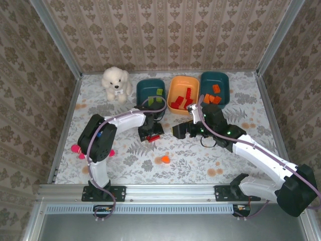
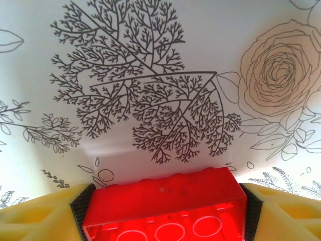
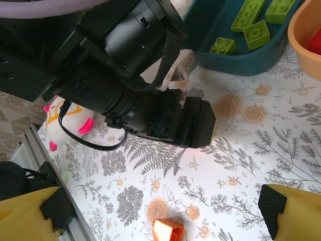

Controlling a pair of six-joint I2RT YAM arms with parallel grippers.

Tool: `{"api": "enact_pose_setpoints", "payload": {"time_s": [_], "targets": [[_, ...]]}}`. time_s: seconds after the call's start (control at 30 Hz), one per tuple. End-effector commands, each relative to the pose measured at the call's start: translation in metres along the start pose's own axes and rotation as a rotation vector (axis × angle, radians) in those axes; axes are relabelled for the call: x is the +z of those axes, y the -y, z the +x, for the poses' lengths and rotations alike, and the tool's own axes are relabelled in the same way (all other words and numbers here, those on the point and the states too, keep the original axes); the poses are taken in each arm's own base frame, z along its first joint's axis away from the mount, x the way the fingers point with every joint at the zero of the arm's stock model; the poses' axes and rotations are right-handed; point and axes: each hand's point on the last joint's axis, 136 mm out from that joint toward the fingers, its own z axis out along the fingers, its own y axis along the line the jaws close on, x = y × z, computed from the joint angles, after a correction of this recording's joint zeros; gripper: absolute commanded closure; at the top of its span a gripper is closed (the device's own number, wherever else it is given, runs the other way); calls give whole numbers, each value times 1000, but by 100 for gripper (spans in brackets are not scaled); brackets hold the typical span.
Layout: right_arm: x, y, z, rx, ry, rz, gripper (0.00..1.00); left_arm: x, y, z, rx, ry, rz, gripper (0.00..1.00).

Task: Sort the legos into containers by color

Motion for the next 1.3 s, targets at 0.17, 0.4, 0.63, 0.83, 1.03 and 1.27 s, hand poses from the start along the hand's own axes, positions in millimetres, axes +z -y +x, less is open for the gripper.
{"api": "enact_pose_setpoints", "payload": {"time_s": [0.17, 0.4, 0.63, 0.83, 1.03, 1.27], "targets": [[-1, 3, 5, 2, -18, 13, 0, -8, 1, -3, 56, 17, -24, 37], [-24, 16, -21, 4, 77, 129, 0, -68, 29, -30, 141, 158, 50, 39], [-64, 54, -62, 143, 280, 275, 0, -128, 104, -86, 275, 364, 213, 40], [-77, 75, -85, 244, 362, 322, 0, -132, 179, -138, 393, 492, 332, 40], [-71, 88, -104, 324, 409, 330, 0, -116, 236, -185, 460, 627, 413, 40], [-73, 94, -112, 346, 410, 342, 0, -83, 256, -229, 447, 705, 453, 40]]}}
